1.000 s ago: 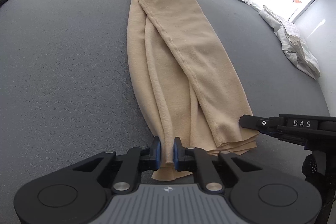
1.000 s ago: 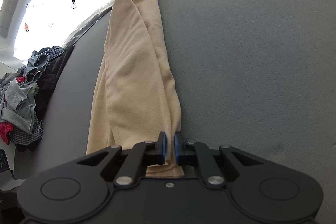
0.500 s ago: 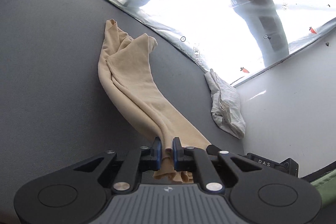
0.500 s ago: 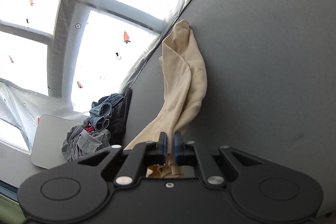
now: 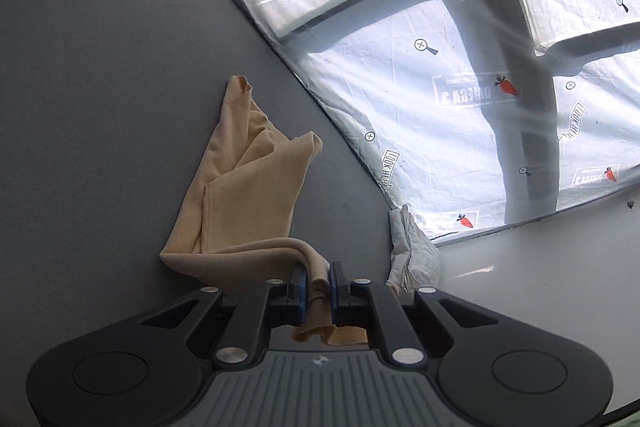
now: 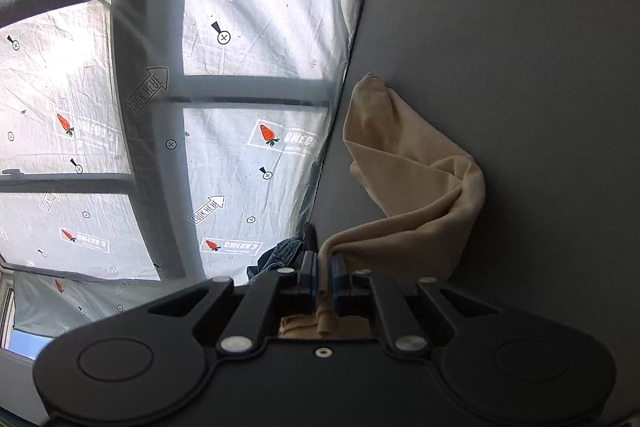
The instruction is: Fold clothes
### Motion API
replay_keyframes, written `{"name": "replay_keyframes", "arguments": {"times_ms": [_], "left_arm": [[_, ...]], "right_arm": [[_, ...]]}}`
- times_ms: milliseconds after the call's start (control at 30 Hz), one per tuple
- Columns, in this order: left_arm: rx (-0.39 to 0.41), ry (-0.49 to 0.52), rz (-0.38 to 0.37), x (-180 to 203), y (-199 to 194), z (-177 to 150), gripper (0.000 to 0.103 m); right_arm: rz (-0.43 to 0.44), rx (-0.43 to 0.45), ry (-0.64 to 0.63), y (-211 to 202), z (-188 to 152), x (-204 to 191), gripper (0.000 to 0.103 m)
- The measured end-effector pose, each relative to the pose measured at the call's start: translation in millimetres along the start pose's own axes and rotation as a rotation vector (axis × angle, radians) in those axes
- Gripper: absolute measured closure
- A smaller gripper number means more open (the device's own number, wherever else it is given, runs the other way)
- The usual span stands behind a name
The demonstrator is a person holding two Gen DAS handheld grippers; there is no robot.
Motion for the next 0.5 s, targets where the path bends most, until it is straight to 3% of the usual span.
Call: {"name": "replay_keyframes", "arguments": {"times_ms": [300,500], "left_arm": [[0.021,0.007,0.011,-6,50,51,0.091],[0.014,-0.045,0.036,-22,102,92,0.091]], "right_arm": [[0.004,0.028,0.027,50,50,-13,0.096],[-0.022,0.023,0.046,102,89,-21,0.096]]}}
Point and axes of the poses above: each gripper's, at about its wrist camera, not at the fingertips, and y roughly the way its jaws point, x to its right, z to its top, the point moved 5 cm from there along y, roughly the way its jaws point, and after that the axes turned 9 degrees about y, right-handed, at the moved point
